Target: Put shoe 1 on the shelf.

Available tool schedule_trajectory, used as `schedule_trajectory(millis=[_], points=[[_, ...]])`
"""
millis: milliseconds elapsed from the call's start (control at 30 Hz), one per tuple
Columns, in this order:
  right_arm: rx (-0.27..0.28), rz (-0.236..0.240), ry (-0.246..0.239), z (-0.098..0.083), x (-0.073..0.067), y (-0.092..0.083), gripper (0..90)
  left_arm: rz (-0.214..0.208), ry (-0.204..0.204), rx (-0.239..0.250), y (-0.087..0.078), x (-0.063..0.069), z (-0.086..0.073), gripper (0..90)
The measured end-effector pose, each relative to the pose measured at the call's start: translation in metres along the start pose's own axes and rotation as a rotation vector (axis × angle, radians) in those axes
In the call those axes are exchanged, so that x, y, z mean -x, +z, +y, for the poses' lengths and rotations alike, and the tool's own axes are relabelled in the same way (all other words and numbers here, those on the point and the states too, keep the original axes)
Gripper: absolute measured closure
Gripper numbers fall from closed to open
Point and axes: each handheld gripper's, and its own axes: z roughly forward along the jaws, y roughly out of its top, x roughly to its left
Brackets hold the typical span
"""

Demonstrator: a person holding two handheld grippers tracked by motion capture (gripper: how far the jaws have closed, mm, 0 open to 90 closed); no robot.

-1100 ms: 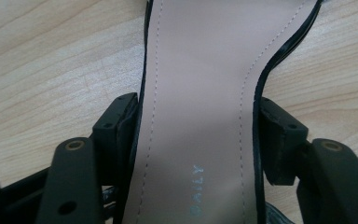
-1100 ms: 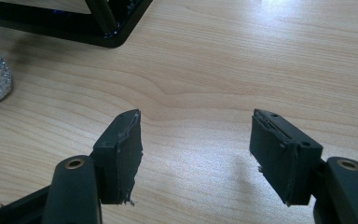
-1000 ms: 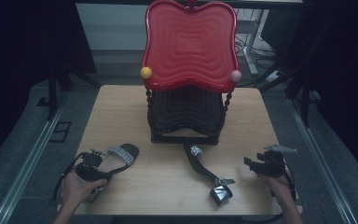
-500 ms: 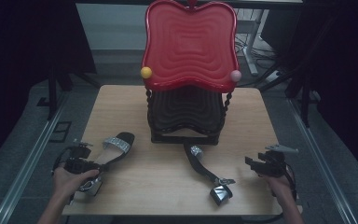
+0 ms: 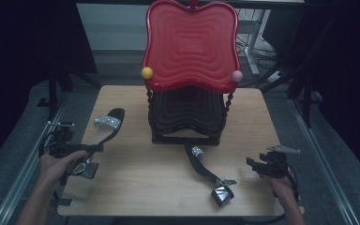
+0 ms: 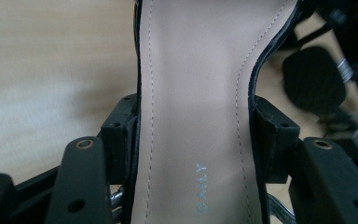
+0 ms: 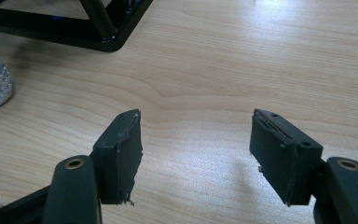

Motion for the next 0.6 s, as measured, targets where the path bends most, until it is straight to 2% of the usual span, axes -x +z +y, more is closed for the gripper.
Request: schedule_trajectory(millis=[200, 400, 600], points=[[-0.001, -0.001, 0.002, 0.0, 0.001, 0.0, 34.2, -0.065, -0.045, 0.099, -0.02, -0.003, 0.026, 42.2], [-0.004, -0.002, -0.002, 0.0, 0.0, 0.001, 34.2, -0.108, -0.059, 0.16, -0.034, 0.0, 0.048, 42.2], [-0.003, 0.002, -0.005, 0.0, -0.001, 0.002, 34.1, -0.122, -0.062, 0.204, -0.044, 0.006, 0.068, 42.2]])
